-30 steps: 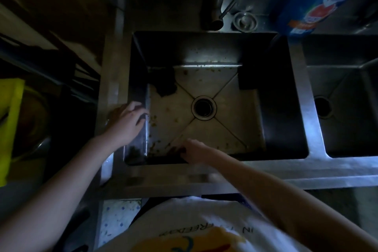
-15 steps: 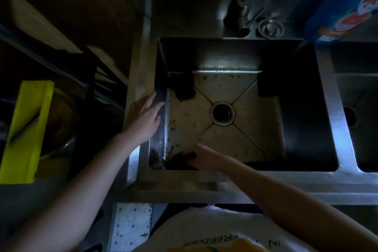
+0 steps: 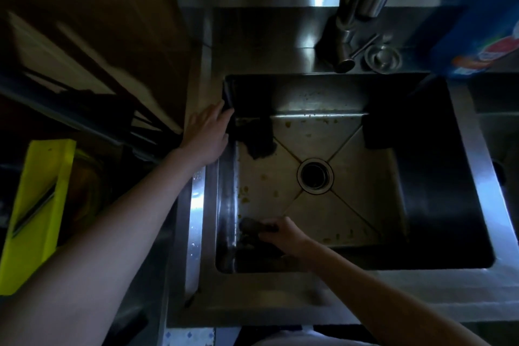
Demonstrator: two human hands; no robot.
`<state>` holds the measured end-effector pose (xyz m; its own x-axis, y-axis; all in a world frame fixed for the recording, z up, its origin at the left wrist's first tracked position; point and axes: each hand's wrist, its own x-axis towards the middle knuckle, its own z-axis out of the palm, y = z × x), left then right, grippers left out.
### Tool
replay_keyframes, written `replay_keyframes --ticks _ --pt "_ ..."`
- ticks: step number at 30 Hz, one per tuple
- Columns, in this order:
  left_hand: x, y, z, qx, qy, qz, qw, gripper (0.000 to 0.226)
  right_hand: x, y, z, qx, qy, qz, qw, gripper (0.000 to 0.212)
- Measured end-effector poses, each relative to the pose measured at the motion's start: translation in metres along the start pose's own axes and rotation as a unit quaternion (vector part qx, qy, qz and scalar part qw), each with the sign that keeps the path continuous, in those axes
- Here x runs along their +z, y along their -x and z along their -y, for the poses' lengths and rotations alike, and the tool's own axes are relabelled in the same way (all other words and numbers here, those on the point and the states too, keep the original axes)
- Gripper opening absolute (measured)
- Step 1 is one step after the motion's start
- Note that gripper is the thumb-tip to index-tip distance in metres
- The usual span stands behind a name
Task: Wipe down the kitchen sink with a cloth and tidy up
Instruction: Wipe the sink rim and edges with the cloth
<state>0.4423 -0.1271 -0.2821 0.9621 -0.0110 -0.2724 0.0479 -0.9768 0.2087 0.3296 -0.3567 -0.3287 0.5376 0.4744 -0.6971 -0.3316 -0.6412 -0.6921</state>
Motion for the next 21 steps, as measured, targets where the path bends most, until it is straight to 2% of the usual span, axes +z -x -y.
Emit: replay_keyframes --ticks 6,9,13,16,20,21 --pt "-0.006 -0.039 0.006 -0.006 -0.002 -0.008 1.000 0.061 -0.019 -0.033 0.016 0.050 -0.156 -0.087 0.983 0.023" --pt "-0.009 -0.055 0.009 0.006 0.015 -0.012 1.000 0.061 -0.046 -0.047 0.033 0.057 -0.193 -0.146 0.969 0.025" --pt "-0.011 -0.084 0.009 0.006 0.024 0.002 1.000 0.059 -0.082 -0.082 0.046 0.064 -0.288 -0.209 0.932 0.029" --pt "-0.016 -0.105 0.004 0.002 0.017 0.008 1.000 0.056 -0.098 -0.111 0.063 0.070 -0.366 -0.211 0.904 0.032" --pt "-0.018 -0.116 0.005 0.020 -0.004 0.013 1.000 0.062 -0.118 -0.140 0.087 0.037 -0.375 -0.252 0.891 0.016" --pt "-0.019 -0.117 0.007 0.022 -0.006 0.013 1.000 0.065 -0.123 -0.145 0.089 0.029 -0.336 -0.266 0.903 0.018"
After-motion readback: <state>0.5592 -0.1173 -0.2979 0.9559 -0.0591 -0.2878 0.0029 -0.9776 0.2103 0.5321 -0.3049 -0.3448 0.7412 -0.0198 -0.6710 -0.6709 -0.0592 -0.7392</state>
